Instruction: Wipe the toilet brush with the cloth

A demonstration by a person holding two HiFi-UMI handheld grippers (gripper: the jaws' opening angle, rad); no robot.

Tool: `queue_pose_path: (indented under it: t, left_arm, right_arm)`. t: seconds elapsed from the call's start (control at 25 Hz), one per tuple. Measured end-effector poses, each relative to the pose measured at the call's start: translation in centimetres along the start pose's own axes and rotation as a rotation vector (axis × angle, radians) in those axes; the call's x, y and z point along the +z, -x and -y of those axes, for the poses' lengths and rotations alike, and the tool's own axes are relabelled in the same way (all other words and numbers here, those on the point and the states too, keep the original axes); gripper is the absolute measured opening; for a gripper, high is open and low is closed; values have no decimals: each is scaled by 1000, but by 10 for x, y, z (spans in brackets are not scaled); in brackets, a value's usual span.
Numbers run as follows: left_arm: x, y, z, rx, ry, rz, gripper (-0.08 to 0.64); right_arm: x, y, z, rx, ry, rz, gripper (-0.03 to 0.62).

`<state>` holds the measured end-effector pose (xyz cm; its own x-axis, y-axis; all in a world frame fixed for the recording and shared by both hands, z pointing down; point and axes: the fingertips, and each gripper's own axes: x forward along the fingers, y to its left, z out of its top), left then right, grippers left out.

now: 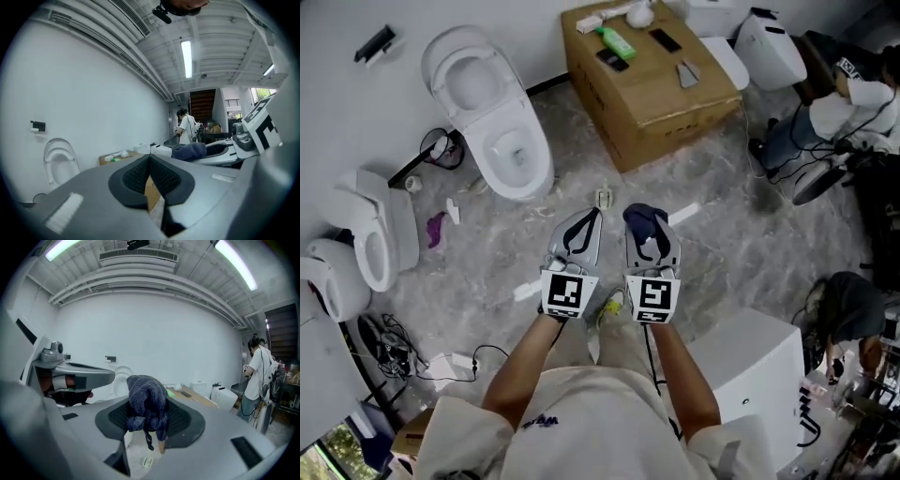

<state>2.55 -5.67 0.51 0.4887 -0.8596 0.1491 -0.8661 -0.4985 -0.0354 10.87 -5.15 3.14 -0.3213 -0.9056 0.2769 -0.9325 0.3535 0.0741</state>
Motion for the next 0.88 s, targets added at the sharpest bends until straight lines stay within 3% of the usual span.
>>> queue_pose_path:
  t: [0.24,0.4,0.72,0.88]
  left_arm:
    - [75,13,-13,18,-59,85,0]
    - [107,26,-18,33,-78,114,0]
    - [145,51,-24,33,-88,163,0]
    - [145,56,-19,-25,-94,163,2]
  right_arm:
    - [77,14,8,-25,-19,129,180]
    - [113,27,12,-31,2,182,179]
    - [149,49,5,-14,30,197,181]
    - [154,51,7,-26,45,192,181]
